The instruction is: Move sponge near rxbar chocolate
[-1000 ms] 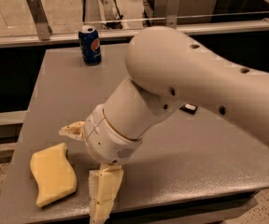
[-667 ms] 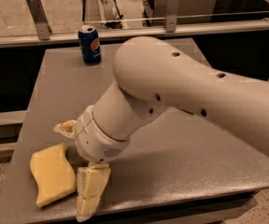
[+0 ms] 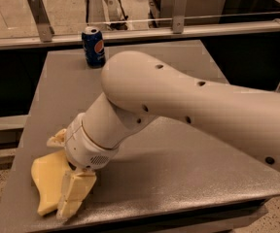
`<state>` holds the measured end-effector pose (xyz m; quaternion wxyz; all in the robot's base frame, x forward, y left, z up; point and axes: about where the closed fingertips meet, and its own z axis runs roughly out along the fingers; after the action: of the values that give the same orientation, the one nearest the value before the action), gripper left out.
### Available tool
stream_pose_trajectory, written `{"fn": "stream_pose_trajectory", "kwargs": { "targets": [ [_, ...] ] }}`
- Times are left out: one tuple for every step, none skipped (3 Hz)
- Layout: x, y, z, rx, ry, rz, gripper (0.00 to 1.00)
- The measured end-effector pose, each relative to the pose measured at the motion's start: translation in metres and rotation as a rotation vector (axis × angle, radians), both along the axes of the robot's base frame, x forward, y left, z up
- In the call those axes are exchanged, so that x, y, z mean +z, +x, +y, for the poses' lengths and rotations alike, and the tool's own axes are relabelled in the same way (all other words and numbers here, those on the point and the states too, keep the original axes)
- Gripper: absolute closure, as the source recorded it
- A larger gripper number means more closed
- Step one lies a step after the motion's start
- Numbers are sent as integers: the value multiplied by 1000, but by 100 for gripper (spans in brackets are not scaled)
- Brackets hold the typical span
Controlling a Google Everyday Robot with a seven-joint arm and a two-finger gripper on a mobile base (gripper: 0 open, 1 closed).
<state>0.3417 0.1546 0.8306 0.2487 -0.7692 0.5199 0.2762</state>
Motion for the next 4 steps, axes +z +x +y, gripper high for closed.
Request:
{"fn": "stream_pose_trajectory", "kwargs": {
  "targets": [
    [-3,4,7,-27,0,24,42],
    [2,21,-1,-68,-3,20,65],
    [22,64,-31,-148,4,-26,88],
    [68,121,-76,-254,22,-116,100]
  ]
}}
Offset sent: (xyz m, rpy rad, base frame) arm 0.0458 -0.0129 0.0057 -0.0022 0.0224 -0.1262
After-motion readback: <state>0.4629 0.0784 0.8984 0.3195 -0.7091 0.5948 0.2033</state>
